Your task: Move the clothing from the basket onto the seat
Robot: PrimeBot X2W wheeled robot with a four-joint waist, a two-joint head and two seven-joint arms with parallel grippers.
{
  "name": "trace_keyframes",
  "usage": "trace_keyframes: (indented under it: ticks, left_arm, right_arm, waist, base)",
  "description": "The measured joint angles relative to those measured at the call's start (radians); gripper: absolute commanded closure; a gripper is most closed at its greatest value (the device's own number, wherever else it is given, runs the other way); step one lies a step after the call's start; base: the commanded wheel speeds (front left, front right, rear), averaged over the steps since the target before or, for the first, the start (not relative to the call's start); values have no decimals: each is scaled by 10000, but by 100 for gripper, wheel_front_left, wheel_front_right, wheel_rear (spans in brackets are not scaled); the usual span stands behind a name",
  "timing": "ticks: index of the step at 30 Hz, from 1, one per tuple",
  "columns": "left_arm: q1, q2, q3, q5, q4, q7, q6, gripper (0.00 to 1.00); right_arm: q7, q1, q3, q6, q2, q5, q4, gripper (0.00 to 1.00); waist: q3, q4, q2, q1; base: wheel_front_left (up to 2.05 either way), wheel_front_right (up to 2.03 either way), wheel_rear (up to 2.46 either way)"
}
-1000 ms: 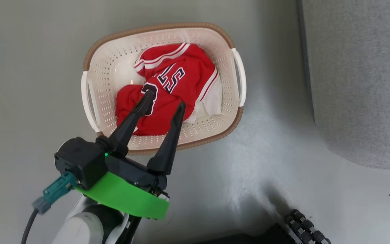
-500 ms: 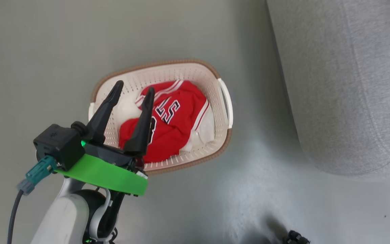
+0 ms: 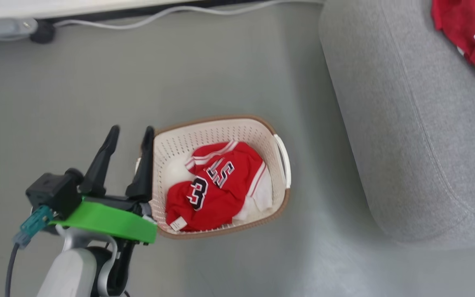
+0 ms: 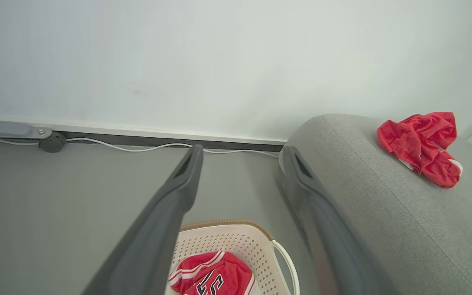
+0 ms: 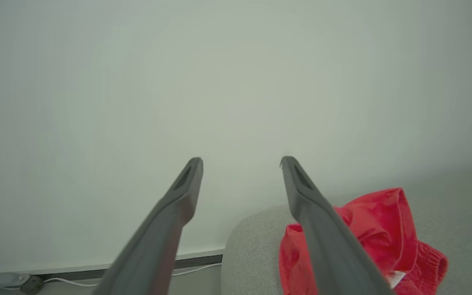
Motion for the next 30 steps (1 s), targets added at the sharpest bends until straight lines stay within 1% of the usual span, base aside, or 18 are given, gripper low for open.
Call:
trace_keyframes:
  ticks: [4,5,8,13,18,21,28,30]
  left_arm:
    - [202,104,293,15,395,-301,107,0]
    - [202,104,293,15,395,-301,107,0]
    - [367,259,441,150,675,-497,190,0]
    - [898,295,704,130,1103,-715,322,0]
    - [1567,600,1076,138,1432,-897,466,0]
    - [1943,616,1202,119,1534,-991,500,0]
    - [2586,642,1312,56,1473,-991,531,0]
    - [2697,662,1392,31,1404,-993,583,0]
  right_arm:
    - [0,755,332,29,483,-230,-491,0]
    - [0,755,332,29,483,-230,-491,0]
    - [2,1395,449,29,704,-330,-805,0]
    - [0,2472,608,13,1060,-529,-1174,0]
    - [2,3518,1273,-29,1503,-1129,-1310,0]
    - [2,4231,1427,-205,1753,-1185,-1304,0]
    - [2,5637,1768,-550,2090,-1421,-1434,0]
    - [2,5794,1881,-552,2174,-1478,-1519,0]
  waist:
    - [-538,260,0,0]
    - [-538,260,0,0]
    - [-942,477,0,0]
    - [-1634,840,0,-1]
    - [-2369,1105,0,-1]
    - [-2820,1198,0,-1]
    - [-3724,1304,0,-1]
    - [-3898,1300,0,-1]
  base:
    - [0,0,0]
    - [0,0,0]
    - [0,0,0]
    - [0,0,0]
    - [0,0,0]
    - [0,0,0]
    - [0,0,0]
    - [0,0,0]
